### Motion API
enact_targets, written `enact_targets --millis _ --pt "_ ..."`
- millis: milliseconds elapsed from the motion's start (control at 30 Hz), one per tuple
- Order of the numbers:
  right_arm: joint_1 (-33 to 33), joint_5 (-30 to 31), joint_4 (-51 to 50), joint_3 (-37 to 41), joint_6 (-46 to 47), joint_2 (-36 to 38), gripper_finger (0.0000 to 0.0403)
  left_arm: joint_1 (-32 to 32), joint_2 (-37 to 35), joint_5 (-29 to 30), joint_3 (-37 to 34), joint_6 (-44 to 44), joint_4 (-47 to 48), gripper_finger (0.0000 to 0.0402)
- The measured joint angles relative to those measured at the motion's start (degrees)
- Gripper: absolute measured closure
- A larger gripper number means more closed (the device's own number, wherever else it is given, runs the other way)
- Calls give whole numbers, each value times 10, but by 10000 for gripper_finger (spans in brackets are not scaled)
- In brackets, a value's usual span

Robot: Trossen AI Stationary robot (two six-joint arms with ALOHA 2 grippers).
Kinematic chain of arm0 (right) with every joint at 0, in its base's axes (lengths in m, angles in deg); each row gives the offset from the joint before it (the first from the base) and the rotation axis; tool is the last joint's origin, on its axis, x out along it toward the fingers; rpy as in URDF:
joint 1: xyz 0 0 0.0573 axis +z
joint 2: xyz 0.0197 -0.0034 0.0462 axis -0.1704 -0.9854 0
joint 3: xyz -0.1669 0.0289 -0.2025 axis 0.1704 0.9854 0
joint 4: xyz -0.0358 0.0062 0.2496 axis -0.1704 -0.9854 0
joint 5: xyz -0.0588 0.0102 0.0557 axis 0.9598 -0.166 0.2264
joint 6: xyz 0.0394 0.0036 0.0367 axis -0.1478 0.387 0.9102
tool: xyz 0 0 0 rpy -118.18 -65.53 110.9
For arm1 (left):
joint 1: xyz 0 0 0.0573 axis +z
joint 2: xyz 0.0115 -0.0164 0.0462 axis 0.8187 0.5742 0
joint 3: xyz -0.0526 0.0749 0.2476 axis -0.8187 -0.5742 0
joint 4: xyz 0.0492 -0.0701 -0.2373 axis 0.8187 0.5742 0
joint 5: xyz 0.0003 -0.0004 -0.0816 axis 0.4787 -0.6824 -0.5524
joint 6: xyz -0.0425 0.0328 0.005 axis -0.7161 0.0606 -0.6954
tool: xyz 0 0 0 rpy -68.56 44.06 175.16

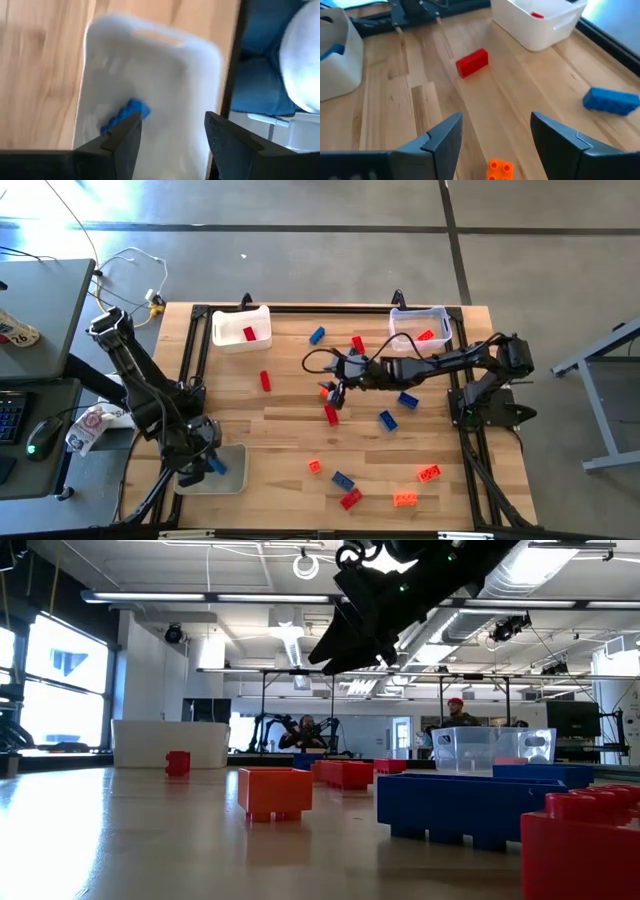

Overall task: Sort & place blocks by color
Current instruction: Put the orange game piece into the transparent bin

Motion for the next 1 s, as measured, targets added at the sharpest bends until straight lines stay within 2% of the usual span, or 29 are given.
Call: enact_targets --millis 133,333,467,567,733,1000 --pt "0 11 -14 4 22 0 182 12 -10 76 24 101 -2 200" --pt "1 15 -57 5 52 0 182 50 -30 255 36 236 -2 200" --pt "2 12 -60 5 52 -12 182 82 -37 363 36 287 -2 200" --pt "2 1 -60 5 52 -39 182 108 -37 422 36 294 -4 200" --pt "2 -3 -55 5 52 -78 182 147 -37 451 36 294 -4 200" --pt "2 -10 -40 5 52 -111 182 210 -37 453 36 295 -4 200"
